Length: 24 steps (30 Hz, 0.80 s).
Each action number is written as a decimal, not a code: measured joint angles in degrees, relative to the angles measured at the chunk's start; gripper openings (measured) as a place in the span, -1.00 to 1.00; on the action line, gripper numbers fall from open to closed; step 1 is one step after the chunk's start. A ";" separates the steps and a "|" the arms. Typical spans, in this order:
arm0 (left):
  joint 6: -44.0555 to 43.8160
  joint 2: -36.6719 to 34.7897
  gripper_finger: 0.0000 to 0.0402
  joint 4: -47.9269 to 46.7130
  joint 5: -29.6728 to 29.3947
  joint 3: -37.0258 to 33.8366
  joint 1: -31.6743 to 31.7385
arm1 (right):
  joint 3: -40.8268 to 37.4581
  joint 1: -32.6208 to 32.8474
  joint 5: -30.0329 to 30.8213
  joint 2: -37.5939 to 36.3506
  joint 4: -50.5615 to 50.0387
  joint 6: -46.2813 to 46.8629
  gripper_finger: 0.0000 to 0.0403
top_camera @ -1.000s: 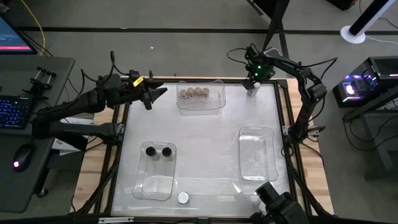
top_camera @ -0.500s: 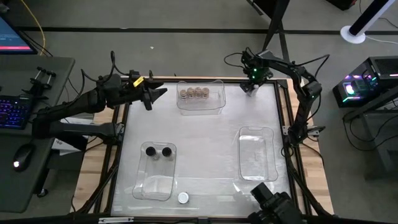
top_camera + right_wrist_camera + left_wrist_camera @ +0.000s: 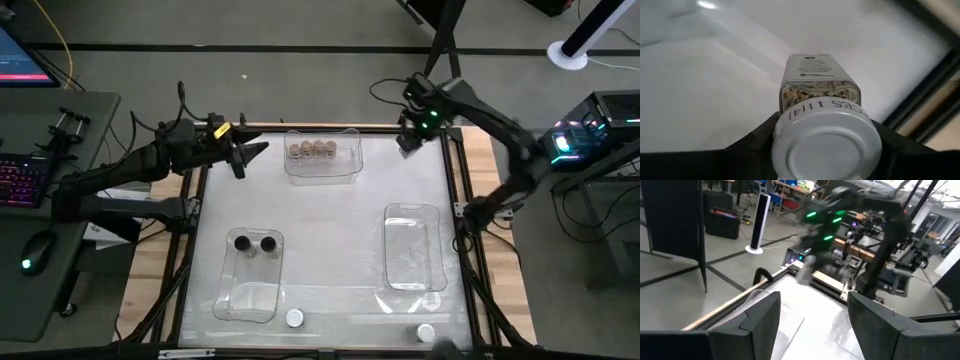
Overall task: Sort spices by type
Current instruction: Put the white seasoning bottle into the bottom right transparent bin
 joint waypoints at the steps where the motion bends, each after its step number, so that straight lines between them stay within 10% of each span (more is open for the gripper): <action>1: 0.47 0.00 0.08 -0.01 -0.45 0.00 0.00 | 0.02 1.43 -1.90 -2.77 -1.39 2.16 -0.05; 12: 3.66 2.25 0.08 0.03 -0.38 0.00 5.55 | -5.19 33.19 -7.01 -22.55 -10.51 46.69 -0.05; 24: 3.67 4.92 0.08 0.02 1.12 0.00 7.61 | -19.22 53.47 -1.03 -17.07 2.94 81.09 -0.05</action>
